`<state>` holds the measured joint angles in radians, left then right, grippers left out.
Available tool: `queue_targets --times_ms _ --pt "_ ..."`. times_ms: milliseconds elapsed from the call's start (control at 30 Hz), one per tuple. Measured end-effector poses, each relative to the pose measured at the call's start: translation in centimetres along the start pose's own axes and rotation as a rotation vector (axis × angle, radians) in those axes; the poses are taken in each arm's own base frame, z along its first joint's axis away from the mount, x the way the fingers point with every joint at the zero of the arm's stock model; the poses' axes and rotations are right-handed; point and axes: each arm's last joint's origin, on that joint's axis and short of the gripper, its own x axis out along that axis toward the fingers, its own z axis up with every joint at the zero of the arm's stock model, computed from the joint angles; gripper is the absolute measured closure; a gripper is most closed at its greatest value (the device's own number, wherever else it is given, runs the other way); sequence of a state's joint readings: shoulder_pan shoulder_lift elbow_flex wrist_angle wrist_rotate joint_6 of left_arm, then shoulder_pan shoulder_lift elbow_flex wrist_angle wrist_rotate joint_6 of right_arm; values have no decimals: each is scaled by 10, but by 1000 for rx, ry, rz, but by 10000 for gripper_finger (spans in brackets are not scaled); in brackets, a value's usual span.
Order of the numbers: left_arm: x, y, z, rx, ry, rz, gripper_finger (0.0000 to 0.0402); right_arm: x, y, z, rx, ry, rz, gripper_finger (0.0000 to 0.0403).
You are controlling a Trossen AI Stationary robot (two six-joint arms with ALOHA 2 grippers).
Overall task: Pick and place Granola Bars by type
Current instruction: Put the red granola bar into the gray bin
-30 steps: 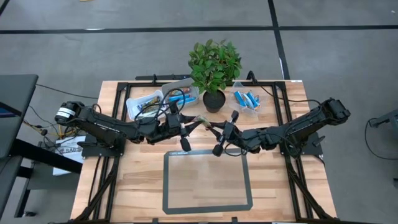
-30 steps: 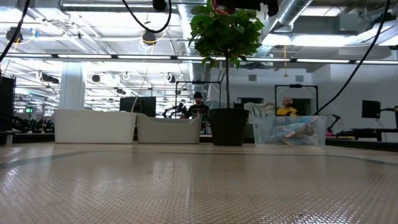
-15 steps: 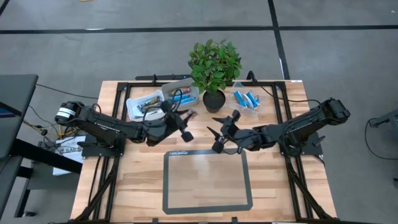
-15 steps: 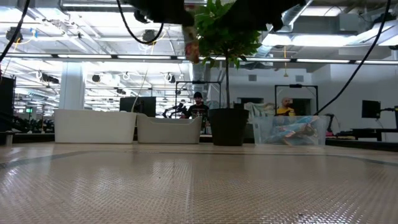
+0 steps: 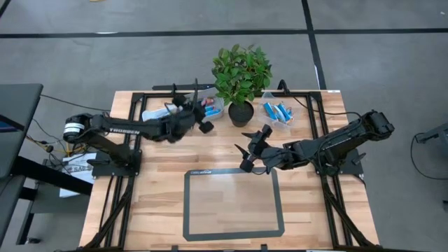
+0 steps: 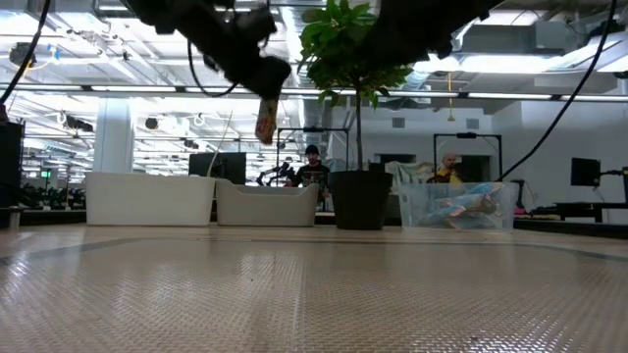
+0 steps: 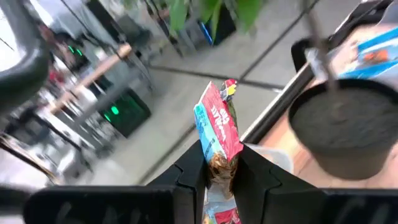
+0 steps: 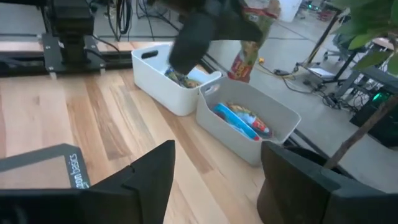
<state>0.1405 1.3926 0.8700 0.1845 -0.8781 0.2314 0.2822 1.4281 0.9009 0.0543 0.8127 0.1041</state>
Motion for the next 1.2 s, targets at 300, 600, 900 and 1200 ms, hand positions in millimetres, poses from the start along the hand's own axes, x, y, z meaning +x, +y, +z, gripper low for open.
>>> queue_targets --times_ms 300,600,900,1200 --pt "50 47 -33 -166 197 -106 347 0 -2 -8 16 62 -10 179" --pt "64 69 -51 -192 291 -193 347 0 -2 -9 9 70 -10 179" --pt "70 64 -57 -123 317 -235 338 0 -1 -9 6 73 -6 179" --pt "77 58 -62 -134 324 -255 255 0 -1 -9 6 75 2 182"
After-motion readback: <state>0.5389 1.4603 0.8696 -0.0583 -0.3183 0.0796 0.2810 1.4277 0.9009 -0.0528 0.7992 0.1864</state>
